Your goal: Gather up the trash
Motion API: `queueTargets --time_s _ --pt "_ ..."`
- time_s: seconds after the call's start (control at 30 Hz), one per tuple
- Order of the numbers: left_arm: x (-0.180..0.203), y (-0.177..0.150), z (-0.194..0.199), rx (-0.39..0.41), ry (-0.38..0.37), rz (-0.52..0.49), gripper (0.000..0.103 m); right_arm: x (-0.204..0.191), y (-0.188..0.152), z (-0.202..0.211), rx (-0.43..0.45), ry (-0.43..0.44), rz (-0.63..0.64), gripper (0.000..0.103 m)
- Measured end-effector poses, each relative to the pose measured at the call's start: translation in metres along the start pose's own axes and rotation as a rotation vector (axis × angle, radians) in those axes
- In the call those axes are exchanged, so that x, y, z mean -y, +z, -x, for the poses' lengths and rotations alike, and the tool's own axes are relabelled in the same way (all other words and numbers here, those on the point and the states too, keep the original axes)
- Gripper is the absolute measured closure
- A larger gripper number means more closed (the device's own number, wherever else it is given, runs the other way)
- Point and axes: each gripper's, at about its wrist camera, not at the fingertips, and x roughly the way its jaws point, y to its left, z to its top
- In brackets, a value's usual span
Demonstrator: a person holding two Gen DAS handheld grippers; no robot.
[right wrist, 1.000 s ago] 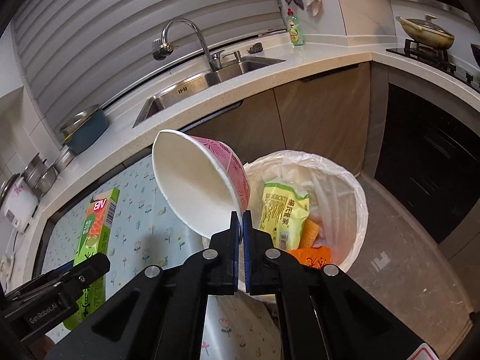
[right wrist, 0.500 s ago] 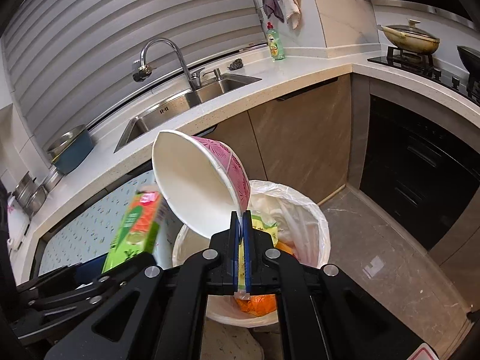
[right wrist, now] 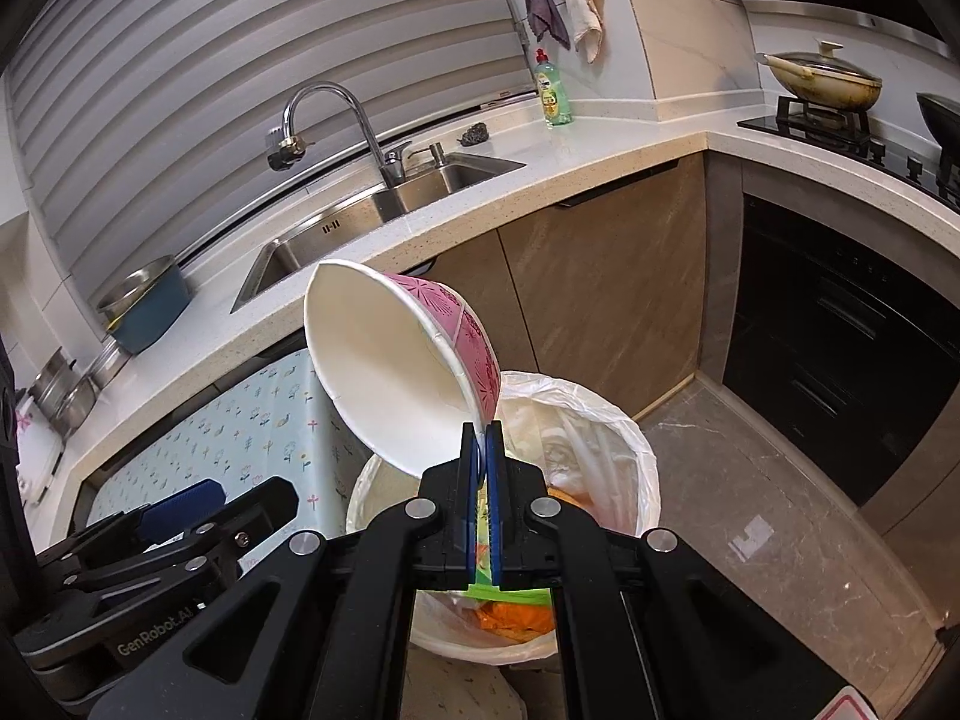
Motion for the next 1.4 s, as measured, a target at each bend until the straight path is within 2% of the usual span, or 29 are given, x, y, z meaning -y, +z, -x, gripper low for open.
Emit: queueTargets --time_s 0.03,0.13,0.2,0.23,0.33,0.5,0.7,0.77,0.93,1.17,1.33,1.4 --pt "-0.003 -0.001 0.000 0.001 0.010 0.004 0.039 0.000 0.000 -0.004 -0.008 0.001 0.002 0.099" --pt "-0.014 -0.004 0.000 0.002 0.056 0.021 0.034 -0.003 -0.003 -0.032 -0.082 -0.021 0.040 0.086" --pt "-0.021 -0.008 0.002 -0.005 0.068 0.035 0.034 -0.003 -0.008 -0.037 -0.105 -0.022 0.032 0.085" --pt "-0.026 -0.010 0.003 -0.006 0.078 0.041 0.033 -0.003 -0.010 -0.033 -0.096 -0.011 0.026 0.085" --pt "-0.037 -0.017 0.008 0.001 0.108 0.056 0.031 -0.008 -0.016 -0.019 -0.078 -0.015 0.045 0.076" --pt "-0.044 -0.025 0.014 -0.003 0.122 0.073 0.031 -0.011 -0.023 -0.001 -0.082 -0.015 0.068 0.072" --pt "-0.038 -0.036 0.030 0.024 0.149 0.053 0.025 -0.014 -0.028 0.022 -0.078 -0.006 0.087 0.059" --pt "-0.035 -0.040 0.035 0.034 0.160 0.045 0.024 -0.016 -0.031 0.029 -0.076 -0.001 0.097 0.052" --pt "-0.024 -0.049 0.047 0.049 0.186 0.020 0.018 -0.023 -0.039 0.044 -0.083 0.003 0.134 0.045" --pt "-0.011 -0.061 0.058 0.043 0.210 -0.006 0.013 -0.024 -0.045 0.066 -0.094 -0.003 0.154 0.027" --pt "-0.010 -0.066 0.062 0.031 0.216 0.014 0.010 -0.021 -0.046 0.074 -0.104 -0.022 0.168 0.019" --pt "-0.009 -0.068 0.063 0.035 0.222 0.015 0.010 -0.021 -0.048 0.076 -0.106 -0.035 0.183 0.019"
